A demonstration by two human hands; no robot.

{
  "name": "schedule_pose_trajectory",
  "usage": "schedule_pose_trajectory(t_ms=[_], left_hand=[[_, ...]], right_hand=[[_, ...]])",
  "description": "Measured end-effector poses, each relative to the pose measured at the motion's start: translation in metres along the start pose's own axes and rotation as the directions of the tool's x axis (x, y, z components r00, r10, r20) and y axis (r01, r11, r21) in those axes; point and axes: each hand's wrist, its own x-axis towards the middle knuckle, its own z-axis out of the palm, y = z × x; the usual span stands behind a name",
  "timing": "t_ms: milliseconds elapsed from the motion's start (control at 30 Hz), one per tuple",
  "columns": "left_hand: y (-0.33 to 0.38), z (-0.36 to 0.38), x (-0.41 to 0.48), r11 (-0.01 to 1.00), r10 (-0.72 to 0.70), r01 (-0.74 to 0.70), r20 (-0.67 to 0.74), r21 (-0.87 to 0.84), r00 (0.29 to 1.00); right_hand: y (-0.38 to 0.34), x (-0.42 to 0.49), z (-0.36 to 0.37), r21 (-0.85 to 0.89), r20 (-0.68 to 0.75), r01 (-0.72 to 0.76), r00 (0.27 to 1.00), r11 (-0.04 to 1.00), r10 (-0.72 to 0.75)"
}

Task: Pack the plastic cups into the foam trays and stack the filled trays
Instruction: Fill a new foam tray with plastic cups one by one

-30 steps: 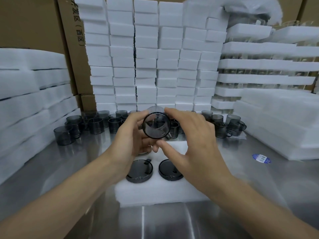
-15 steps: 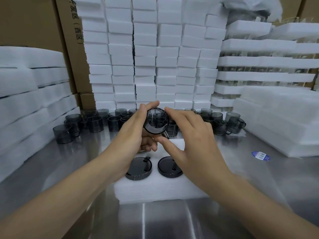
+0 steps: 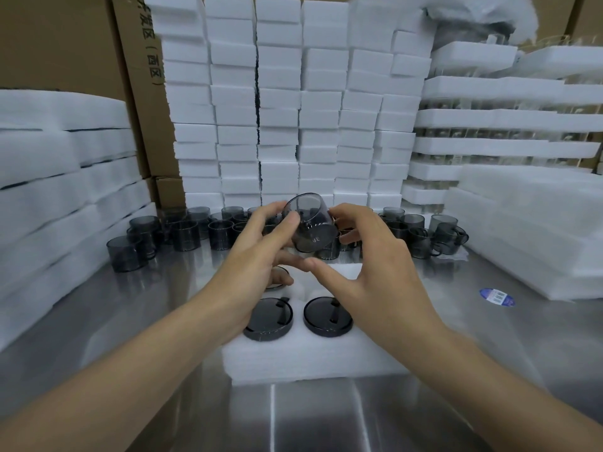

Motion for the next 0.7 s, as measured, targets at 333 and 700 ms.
schedule_pose_trajectory(t_ms=[333, 700], left_hand=[[-0.0004, -0.0013, 0.0001, 0.996, 0.032, -0.031, -0.011, 0.082, 0.999], [-0.0066, -0.0012, 0.0002, 0.960, 0.131, -0.121, -0.022, 0.254, 0.991]], right_hand=[[-0.0011, 0.0001, -0.0035, 0.037, -0.080, -0.074, 0.994, 0.997, 0.077], [0.0045, 0.0014, 0.0000, 0.005, -0.031, -0.124, 0.992, 0.992, 0.124]])
